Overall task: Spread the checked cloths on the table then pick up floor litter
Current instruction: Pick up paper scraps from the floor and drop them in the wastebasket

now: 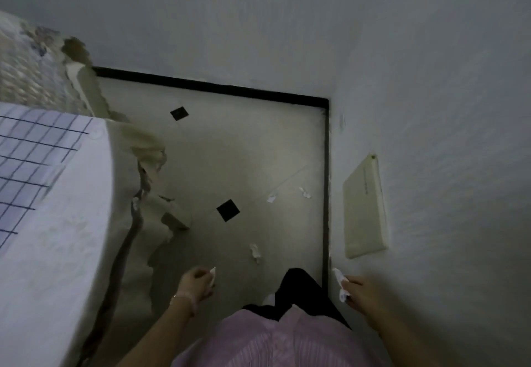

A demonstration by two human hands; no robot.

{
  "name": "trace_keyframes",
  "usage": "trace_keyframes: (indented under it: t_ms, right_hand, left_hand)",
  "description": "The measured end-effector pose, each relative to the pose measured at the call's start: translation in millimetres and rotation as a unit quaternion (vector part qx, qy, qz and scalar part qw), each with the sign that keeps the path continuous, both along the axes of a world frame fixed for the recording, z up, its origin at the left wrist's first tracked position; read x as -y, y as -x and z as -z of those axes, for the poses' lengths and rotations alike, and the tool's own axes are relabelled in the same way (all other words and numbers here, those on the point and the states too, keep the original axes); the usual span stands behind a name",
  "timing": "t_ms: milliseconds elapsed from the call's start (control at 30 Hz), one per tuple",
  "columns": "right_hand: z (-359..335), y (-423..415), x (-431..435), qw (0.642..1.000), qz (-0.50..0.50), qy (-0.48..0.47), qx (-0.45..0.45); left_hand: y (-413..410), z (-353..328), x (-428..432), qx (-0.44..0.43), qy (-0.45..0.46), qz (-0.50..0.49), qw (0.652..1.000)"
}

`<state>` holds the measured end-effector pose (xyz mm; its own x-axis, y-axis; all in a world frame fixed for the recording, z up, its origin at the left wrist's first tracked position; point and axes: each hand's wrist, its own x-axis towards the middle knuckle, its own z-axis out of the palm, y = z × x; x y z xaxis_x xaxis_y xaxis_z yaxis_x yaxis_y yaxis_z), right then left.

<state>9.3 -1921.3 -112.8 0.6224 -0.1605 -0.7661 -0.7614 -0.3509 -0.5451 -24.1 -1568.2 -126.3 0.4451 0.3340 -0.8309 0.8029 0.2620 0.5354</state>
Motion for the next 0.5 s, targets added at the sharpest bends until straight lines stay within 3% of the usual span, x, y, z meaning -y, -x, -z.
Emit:
trace_keyframes:
  t_ms: [200,400,500]
  right_hand:
    - [16,-115,6,0.997,0.014,0.027,-0.071]
    - [-7,-311,-41,0.991,-0.109,0.03,-0.071]
    - [-13,-424,-87,0.982,-0.182,0.032,-0.027]
  left_hand:
    - [-175,-15,7,0.071,0.016,-0.01,0.997]
    - [-263,11,-30,-0.019,0.004,-0.071,0.997]
    - [-288,20,-55,-0.041,-0.006,-0.148,0.988]
